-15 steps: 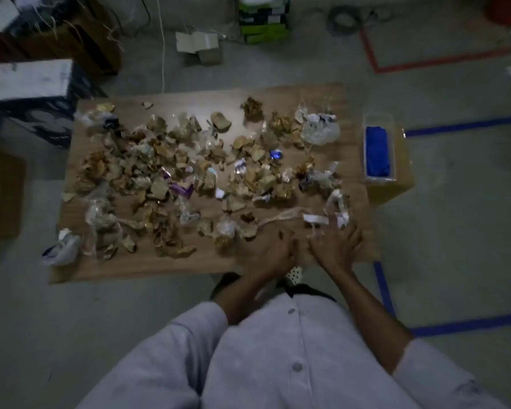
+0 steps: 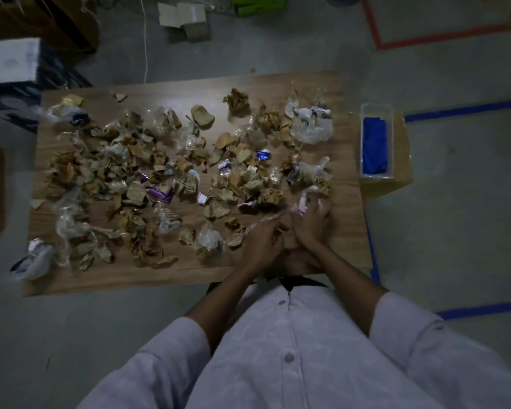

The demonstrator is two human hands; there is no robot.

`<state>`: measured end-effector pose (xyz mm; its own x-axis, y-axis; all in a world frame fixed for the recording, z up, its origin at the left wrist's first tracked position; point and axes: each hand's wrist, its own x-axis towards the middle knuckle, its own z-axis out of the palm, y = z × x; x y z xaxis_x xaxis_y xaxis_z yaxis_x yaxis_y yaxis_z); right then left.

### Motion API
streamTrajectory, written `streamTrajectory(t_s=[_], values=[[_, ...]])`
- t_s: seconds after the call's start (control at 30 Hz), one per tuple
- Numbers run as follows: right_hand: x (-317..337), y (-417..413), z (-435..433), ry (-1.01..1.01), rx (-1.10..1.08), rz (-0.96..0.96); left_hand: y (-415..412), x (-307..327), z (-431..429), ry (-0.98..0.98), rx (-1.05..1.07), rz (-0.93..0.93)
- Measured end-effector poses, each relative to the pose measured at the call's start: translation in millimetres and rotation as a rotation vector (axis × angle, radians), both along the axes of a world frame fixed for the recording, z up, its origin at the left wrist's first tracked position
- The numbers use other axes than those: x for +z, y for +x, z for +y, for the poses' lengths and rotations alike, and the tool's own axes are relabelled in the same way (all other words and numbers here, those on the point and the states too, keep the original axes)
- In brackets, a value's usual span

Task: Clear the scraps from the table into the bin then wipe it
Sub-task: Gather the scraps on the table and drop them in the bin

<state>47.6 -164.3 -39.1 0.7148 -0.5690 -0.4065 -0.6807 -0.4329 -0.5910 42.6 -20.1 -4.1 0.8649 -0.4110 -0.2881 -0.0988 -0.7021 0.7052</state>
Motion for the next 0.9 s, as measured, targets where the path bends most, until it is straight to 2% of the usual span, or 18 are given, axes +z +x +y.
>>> streamTrajectory(t_s=[0.17,0.33,0.4,0.47,0.5,0.57,0.63,0.73,0.83,0.9], values=[[15,41,25,0.003,0.168,-0.180,-12,19,26,0.267,0.330,-0.158],[49,37,39,-0.070,0.546,-0.404,-23,27,38,0.337,0.718,0.068],[49,28,24,-0.224,0.549,-0.472,-20,15,41,0.308,0.802,0.186],[42,25,4,-0.340,0.395,-0.522,-15,0,42,0.221,0.812,0.219],[35,27,-5,-0.332,0.282,-0.506,-13,-8,40,0.187,0.780,0.171],[26,35,-17,-0.262,0.095,-0.422,-7,-21,36,0.182,0.705,0.049],[15,47,-23,-0.152,0.014,-0.338,2,-33,31,0.213,0.703,0.000],[3,64,-19,0.029,0.029,-0.231,20,-42,28,0.195,0.740,-0.050],[-9,64,6,0.008,0.187,-0.162,33,-46,28,0.111,0.702,-0.060],[-11,57,32,0.017,0.213,-0.194,40,-47,24,0.045,0.705,-0.088]])
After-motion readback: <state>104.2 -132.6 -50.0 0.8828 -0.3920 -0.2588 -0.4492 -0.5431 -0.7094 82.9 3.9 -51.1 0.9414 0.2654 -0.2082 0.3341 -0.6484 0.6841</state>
